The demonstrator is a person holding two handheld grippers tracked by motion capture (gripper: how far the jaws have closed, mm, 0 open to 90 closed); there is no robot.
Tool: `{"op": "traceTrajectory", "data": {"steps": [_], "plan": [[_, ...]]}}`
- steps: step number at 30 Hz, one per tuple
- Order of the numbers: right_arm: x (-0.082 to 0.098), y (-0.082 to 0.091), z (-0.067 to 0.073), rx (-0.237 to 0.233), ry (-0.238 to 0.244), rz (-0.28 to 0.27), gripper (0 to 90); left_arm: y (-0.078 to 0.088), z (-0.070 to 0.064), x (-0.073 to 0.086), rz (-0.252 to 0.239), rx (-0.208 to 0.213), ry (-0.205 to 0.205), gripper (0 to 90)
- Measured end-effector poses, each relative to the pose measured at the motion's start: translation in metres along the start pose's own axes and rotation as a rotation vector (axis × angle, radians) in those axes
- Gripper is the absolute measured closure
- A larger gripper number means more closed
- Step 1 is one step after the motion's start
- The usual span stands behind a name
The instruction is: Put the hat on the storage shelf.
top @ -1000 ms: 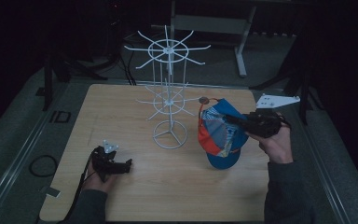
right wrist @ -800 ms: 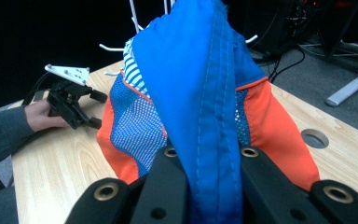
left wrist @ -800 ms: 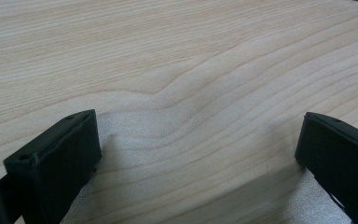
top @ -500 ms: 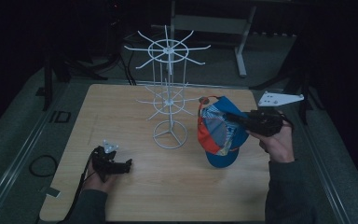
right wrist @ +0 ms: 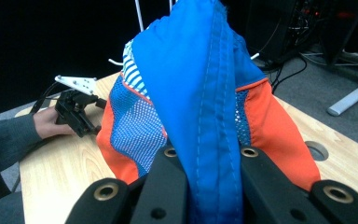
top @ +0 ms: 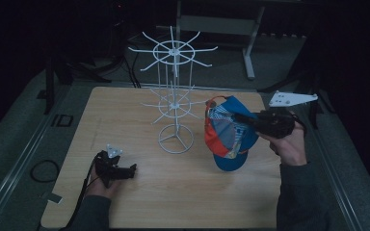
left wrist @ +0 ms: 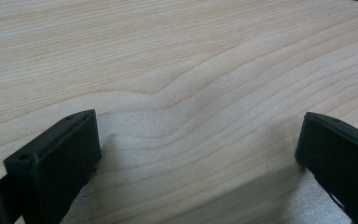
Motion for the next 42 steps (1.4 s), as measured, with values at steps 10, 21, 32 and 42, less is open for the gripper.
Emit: {"op": "traceTrajectory", "data": {"steps": [10,21,32,42], "plan": [[-0.009,-0.001,0.001,-0.004,0.022,0.006,87.9,0.000,0.000,0.000,0.000,0.000,0.000,0.0],[-0.017,-0.001,0.001,-0.007,0.041,0.013,87.9,0.000,0.000,0.000,-0.001,0.000,0.001,0.0],[-0.024,-0.001,0.001,-0.007,0.054,0.009,87.9,0.000,0.000,0.000,-0.001,0.000,0.001,0.0],[-0.029,0.000,0.001,-0.003,0.062,-0.006,87.9,0.000,0.000,0.000,-0.001,0.000,0.001,0.0]]}}
Point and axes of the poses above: each handheld gripper's, and its own axes: y roughly backward along the jaws, x roughly out of its underside, z roughly to its left, the point moved 1 cm from there along -y, roughly forward along the jaws, and after that the axes turned 10 degrees about y, right-handed, at the moved point
